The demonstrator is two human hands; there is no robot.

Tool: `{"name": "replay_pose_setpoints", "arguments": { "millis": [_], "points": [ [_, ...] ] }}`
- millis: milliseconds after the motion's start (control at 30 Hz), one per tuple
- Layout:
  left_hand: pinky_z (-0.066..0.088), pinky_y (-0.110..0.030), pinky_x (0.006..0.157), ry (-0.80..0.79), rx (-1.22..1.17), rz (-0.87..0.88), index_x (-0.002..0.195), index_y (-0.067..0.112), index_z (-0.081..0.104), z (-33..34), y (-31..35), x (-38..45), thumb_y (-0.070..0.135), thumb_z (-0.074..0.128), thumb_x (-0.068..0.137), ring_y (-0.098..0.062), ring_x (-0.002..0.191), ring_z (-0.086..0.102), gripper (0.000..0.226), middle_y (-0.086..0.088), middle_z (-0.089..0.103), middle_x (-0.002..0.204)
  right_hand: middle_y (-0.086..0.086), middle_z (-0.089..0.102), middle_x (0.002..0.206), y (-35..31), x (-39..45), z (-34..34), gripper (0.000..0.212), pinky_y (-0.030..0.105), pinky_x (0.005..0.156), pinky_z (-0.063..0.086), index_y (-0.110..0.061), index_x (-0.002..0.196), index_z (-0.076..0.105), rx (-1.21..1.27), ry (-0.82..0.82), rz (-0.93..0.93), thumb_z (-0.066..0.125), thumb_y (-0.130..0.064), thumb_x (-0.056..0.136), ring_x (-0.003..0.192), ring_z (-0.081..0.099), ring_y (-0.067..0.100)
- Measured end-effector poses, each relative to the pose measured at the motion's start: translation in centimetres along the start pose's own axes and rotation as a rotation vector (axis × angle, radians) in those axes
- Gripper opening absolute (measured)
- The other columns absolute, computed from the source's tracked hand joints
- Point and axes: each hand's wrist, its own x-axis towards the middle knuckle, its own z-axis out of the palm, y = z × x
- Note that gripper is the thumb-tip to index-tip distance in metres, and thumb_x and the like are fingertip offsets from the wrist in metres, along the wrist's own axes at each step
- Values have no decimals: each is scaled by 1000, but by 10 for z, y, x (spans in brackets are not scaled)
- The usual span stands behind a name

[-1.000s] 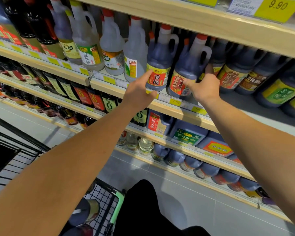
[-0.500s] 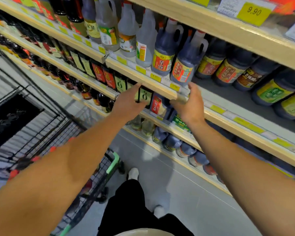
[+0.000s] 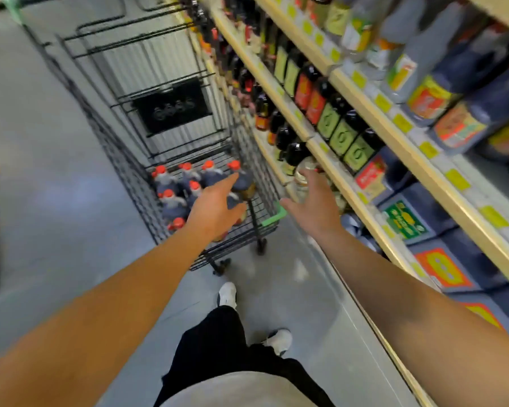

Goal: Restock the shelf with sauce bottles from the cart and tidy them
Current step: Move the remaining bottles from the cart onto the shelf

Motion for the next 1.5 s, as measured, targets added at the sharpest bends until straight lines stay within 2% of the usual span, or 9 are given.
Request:
{"name": "replay_pose_setpoints", "arguments": {
  "millis": [67, 133, 300, 400, 567, 867, 1067, 1267, 1500],
  "points": [
    [39, -28, 56, 50, 4, -77, 151, 25, 25, -11, -31, -12, 30, 61, 92, -22, 76, 57, 68, -9, 61, 102, 6, 40, 146, -18, 7, 25, 73, 36, 105, 35, -17, 144, 37, -16, -61, -47, 72, -37, 83, 133, 39, 24],
    [46, -37, 74, 90, -17, -144, 150, 25, 28, -22, -63, -20, 32, 63, 90, -32, 99, 59, 70, -14, 60, 122, 7, 43, 144, -37, 17, 49, 72, 31, 105, 34, -15, 142, 39, -42, -109, -97, 73, -35, 82, 132, 41, 23],
    [41, -39, 100, 131, -49, -256, 149, 23, 31, -48, -130, -15, 29, 65, 88, -30, 130, 45, 69, -7, 46, 146, 9, 49, 136, -76, 55, 99, 67, 31, 98, 38, -13, 137, 46, -110, -212, -151, 74, -30, 79, 125, 46, 25],
    [42, -37, 99, 156, -66, -271, 148, 22, 34, -61, -162, 5, 29, 64, 87, -30, 128, 48, 69, -7, 48, 144, 10, 54, 127, -94, 85, 123, 63, 35, 92, 44, -13, 131, 50, -114, -236, -148, 74, -29, 76, 115, 52, 28],
    [45, -36, 90, 193, -84, -262, 147, 22, 35, -82, -189, 45, 27, 64, 88, -31, 114, 56, 66, -9, 57, 134, 7, 47, 140, -109, 135, 152, 67, 41, 101, 44, -15, 140, 43, -143, -294, -131, 71, -33, 81, 125, 48, 26],
    [35, -30, 106, 153, -204, -355, 147, 19, 35, -66, -222, 121, 22, 65, 86, -23, 133, 44, 68, -4, 46, 146, 7, 47, 140, -92, 213, 190, 68, 33, 104, 37, -15, 139, 44, -243, -364, -137, 73, -34, 81, 127, 46, 24],
    [35, -35, 107, 153, -193, -443, 147, 21, 36, -39, -231, 157, 24, 65, 86, -25, 133, 42, 67, -4, 49, 143, 5, 51, 134, -67, 257, 211, 62, 33, 99, 41, -18, 135, 49, -235, -453, -196, 72, -37, 81, 121, 50, 23],
    [40, -35, 94, 97, -141, -358, 142, 18, 42, -13, -211, 195, 21, 67, 83, -28, 122, 48, 64, -8, 56, 132, 6, 52, 131, -23, 270, 214, 63, 35, 97, 42, -17, 133, 50, -297, -552, -158, 75, -30, 76, 118, 51, 27],
    [30, -42, 110, 2, 25, -158, 139, 15, 48, 23, -203, 232, 20, 70, 79, -33, 130, 45, 64, -12, 53, 138, 5, 55, 122, 9, 268, 220, 57, 28, 90, 39, -16, 127, 53, -291, -573, -118, 77, -21, 75, 111, 53, 24]
  ]
}}
